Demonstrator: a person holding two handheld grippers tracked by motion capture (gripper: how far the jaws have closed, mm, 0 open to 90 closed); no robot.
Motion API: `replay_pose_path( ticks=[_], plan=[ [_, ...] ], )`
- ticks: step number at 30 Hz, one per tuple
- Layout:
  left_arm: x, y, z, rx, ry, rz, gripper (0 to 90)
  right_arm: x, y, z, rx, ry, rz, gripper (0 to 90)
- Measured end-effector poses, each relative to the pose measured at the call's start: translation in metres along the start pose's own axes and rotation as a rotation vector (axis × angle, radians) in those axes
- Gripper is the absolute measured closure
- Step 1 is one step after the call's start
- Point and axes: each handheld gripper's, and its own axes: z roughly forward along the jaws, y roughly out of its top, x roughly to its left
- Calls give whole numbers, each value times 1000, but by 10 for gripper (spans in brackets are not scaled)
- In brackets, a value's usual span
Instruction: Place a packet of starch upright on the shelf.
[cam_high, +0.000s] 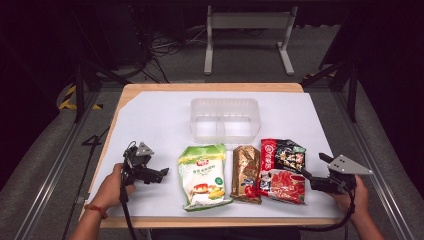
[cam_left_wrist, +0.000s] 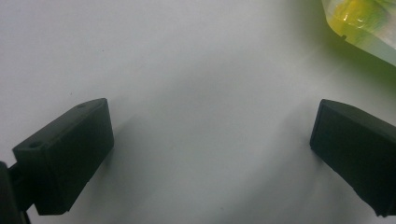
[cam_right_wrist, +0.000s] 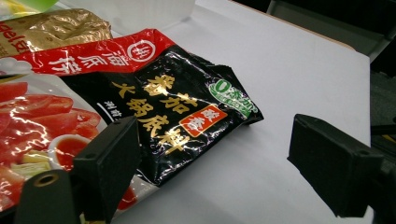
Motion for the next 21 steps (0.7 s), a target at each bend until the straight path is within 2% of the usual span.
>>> replay_pose_path(
  ticks=[2,3,4,5,6,7,8,9,10,11,12,14,15,18,20,21],
  plan=[
    [3,1,0,7,-22,5,5,0,1,0,-3,2,-6,169],
    [4,5,-6,62,2,19,39,0,1,-1,-4,-13,-15,172],
    [0,6,-16,35,75,40,39,0,1,-1,-4,-13,-15,172],
    [-3,4,-35,-85,84,31,82,-1,1,-2,-13,-8,-11,173],
    [-6,1,-52,-190,50,23,44,-1,0,-3,-18,-10,-9,173],
    [-17,-3,-74,-303,83,49,33,-3,-1,-5,-17,-13,-2,175],
    [-17,-3,-74,-303,83,49,30,-3,-1,-5,-17,-13,-2,175],
    [-24,-6,-82,-353,105,50,26,-5,-3,-8,-22,-11,13,176],
    [-27,-10,-87,-396,84,34,26,-5,-3,-8,-22,-11,13,176],
    [-29,-14,-88,-411,62,25,26,-5,-3,-9,-25,-13,18,180],
    [-31,-16,-88,-391,53,39,37,-6,-4,-10,-28,-13,25,181],
    [-33,-18,-85,-366,70,26,34,-7,-4,-13,-36,-21,32,182],
    [-33,-18,-83,-359,60,21,41,-6,-3,-14,-36,-21,35,183],
    [-34,-20,-82,-360,15,40,43,-5,-1,-15,-45,-18,28,183],
    [-34,-19,-79,-338,15,58,32,-4,-2,-13,-41,-12,22,183],
    [-33,-19,-76,-331,-7,54,32,-4,-2,-13,-32,-11,20,183]
  ],
)
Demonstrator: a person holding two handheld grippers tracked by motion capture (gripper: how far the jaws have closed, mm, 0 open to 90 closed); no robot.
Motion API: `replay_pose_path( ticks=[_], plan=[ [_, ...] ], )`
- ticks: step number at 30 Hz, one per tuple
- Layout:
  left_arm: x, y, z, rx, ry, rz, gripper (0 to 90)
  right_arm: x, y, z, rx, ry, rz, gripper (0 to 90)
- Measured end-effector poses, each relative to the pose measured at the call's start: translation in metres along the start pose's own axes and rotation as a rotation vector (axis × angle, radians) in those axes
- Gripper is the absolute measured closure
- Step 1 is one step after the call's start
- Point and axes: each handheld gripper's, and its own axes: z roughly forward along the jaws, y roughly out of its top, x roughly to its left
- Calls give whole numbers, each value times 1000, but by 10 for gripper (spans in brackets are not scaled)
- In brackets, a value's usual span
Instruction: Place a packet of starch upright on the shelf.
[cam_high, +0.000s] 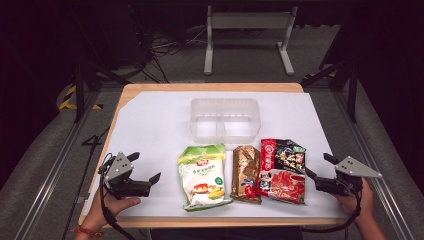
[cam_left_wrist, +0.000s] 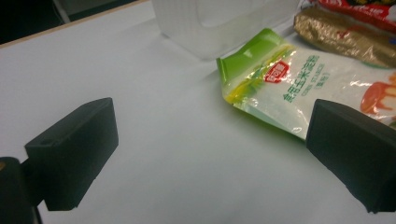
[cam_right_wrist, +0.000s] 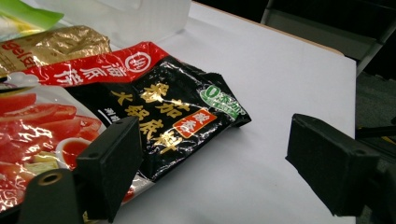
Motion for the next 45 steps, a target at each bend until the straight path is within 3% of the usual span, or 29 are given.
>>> replay_pose_path(
  ticks=[5,8,12,16,19,22,25,27,28,34,36,40,45],
  plan=[
    [5,-4,17,66,-59,-9,25,1,-1,2,7,9,-2,183],
    [6,-4,25,65,-141,-34,28,2,0,1,3,10,-7,184],
    [7,1,43,97,-202,-40,25,3,2,4,5,16,-9,185],
    [9,2,59,125,-248,-71,32,7,4,8,16,29,-33,184],
    [7,4,77,154,-324,-133,30,9,4,9,19,38,-37,185],
    [5,8,91,184,-357,-138,31,10,4,9,22,42,-42,185],
    [3,13,99,182,-383,-140,36,9,4,9,22,44,-42,184],
    [0,16,104,217,-396,-127,39,8,3,8,21,43,-37,185],
    [-1,17,107,234,-394,-105,37,8,3,8,21,44,-36,185],
    [-5,24,118,260,-384,-101,39,9,2,7,24,46,-38,186],
    [-6,26,123,261,-406,-109,43,9,2,7,24,48,-39,185],
    [-12,31,131,285,-427,-77,39,9,2,8,28,52,-43,185],
    [-13,30,130,274,-482,-96,154,9,2,9,36,67,-38,185]
  ],
)
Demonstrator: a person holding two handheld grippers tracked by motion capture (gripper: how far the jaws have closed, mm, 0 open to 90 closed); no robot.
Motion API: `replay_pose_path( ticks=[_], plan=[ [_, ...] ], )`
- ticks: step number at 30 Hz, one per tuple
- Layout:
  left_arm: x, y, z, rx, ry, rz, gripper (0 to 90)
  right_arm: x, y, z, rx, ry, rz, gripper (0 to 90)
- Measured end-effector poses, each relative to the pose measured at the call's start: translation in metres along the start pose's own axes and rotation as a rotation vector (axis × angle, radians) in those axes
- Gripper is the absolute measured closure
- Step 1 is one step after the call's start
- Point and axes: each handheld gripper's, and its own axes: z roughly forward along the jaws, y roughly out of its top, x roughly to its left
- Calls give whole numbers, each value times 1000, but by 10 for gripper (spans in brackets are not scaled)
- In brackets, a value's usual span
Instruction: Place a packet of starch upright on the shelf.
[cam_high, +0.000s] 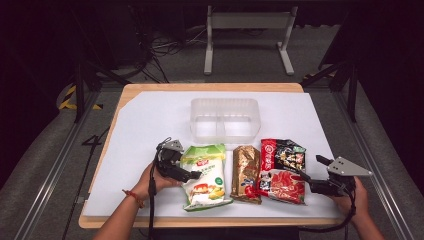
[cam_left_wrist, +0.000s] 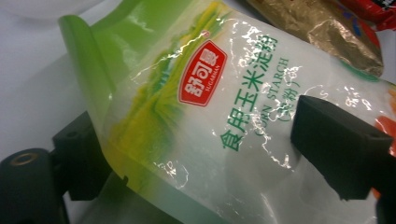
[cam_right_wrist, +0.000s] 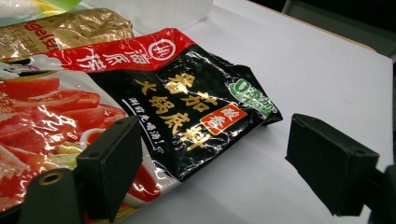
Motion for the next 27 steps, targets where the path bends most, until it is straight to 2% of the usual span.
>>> replay_pose_path(
  ticks=[1,5,7,8,11,14,17,22,23,27],
  plan=[
    [0,0,0,6,-14,-15,183,0,0,0,0,3,0,185],
    [0,-3,-1,6,-77,-21,338,1,1,0,0,6,-5,185],
    [-2,-3,-2,4,-70,-8,479,1,1,1,0,6,-7,185],
    [-3,-4,-2,7,-62,-1,607,1,1,1,2,6,-8,186],
    [-5,-5,-2,2,-47,22,738,1,1,1,4,4,-12,186],
    [-9,-7,-4,-34,-29,21,837,1,2,0,0,0,-5,185],
    [-14,-7,-8,-74,-9,43,882,-1,3,1,-6,-5,1,186],
    [-25,-8,-19,-146,6,71,888,-2,5,3,-11,-1,9,184],
    [-29,-9,-25,-175,-2,71,890,-1,5,4,-8,3,3,184],
    [-36,-10,-34,-218,7,78,892,0,6,5,-5,5,-2,185]
  ],
)
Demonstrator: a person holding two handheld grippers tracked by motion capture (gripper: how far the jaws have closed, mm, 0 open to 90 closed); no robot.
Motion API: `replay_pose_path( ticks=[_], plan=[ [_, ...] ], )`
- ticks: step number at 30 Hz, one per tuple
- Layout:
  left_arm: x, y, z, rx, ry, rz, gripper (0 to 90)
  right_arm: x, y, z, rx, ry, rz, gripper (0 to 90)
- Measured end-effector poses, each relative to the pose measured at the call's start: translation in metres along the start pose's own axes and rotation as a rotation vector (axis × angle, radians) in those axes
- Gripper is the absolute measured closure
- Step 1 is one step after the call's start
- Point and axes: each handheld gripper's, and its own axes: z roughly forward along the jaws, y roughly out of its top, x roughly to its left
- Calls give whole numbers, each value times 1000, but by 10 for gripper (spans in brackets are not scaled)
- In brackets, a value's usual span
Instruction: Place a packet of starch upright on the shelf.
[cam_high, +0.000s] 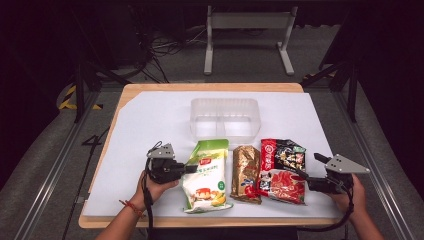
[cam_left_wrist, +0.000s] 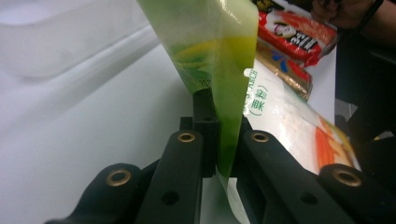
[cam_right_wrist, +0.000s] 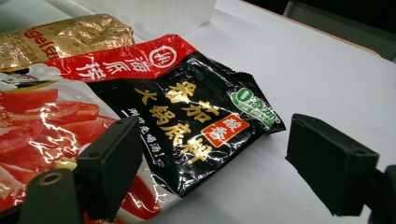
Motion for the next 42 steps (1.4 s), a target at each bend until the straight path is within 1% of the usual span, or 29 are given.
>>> replay_pose_path(
  ticks=[4,7,9,11,13,14,16,18,19,20,21,22,23,24,25,26,27,28,29,30,31,32,33,34,35,36,39,40,42],
  plan=[
    [-8,4,-10,-55,1,9,894,0,1,1,-2,2,0,185],
    [-13,6,-15,-81,2,26,895,0,2,3,-3,6,-2,184],
    [-17,9,-19,-95,1,31,896,1,3,4,-1,11,-4,185],
    [-21,12,-22,-121,19,41,896,1,2,4,1,12,-7,185],
    [-24,15,-26,-140,33,62,896,2,1,3,-2,16,-11,185],
    [-26,16,-28,-154,42,58,896,2,1,2,-6,17,-11,185],
    [-28,19,-31,-176,43,66,897,3,1,1,-12,17,-16,185],
    [-29,21,-33,-182,45,71,897,3,2,1,-13,16,-21,185],
    [-32,23,-35,-192,55,86,897,4,2,2,-9,20,-25,185],
    [-33,24,-37,-194,59,91,897,4,2,2,-8,22,-26,185],
    [-35,25,-38,-202,71,101,898,4,3,3,-6,23,-30,185],
    [-37,26,-39,-214,71,112,898,4,3,4,-3,25,-31,185],
    [-37,26,-39,-214,71,112,898,4,3,5,-1,31,-34,185],
    [-40,28,-41,-216,90,127,898,4,3,5,-1,31,-34,185],
    [-40,29,-42,-226,89,123,898,5,4,6,2,36,-39,185],
    [-41,31,-44,-229,107,130,899,6,4,8,5,43,-48,185],
    [-41,31,-44,-229,107,130,898,6,5,9,5,44,-52,185],
    [-41,32,-45,-233,121,136,898,6,5,9,5,44,-52,185],
    [-41,32,-45,-240,126,127,898,7,5,9,5,45,-59,185],
    [-41,32,-46,-244,139,132,898,7,6,10,4,47,-61,185],
    [-40,32,-48,-241,150,127,898,7,6,11,0,51,-68,185],
    [-40,32,-48,-241,150,127,898,7,6,11,0,51,-68,185],
    [-39,32,-51,-253,164,123,898,8,7,11,-1,52,-67,185],
    [-38,31,-54,-262,169,114,898,8,7,12,-2,52,-66,185],
    [-37,31,-56,-266,171,114,898,8,8,12,-3,52,-69,185],
    [-37,32,-59,-275,188,116,898,8,8,12,-3,52,-69,185],
    [-37,33,-68,-296,204,119,898,9,8,13,-4,52,-70,185],
    [-37,34,-70,-305,206,112,898,9,9,13,-1,53,-70,185],
    [-37,35,-74,-319,217,120,898,9,8,13,0,52,-74,184]
  ],
)
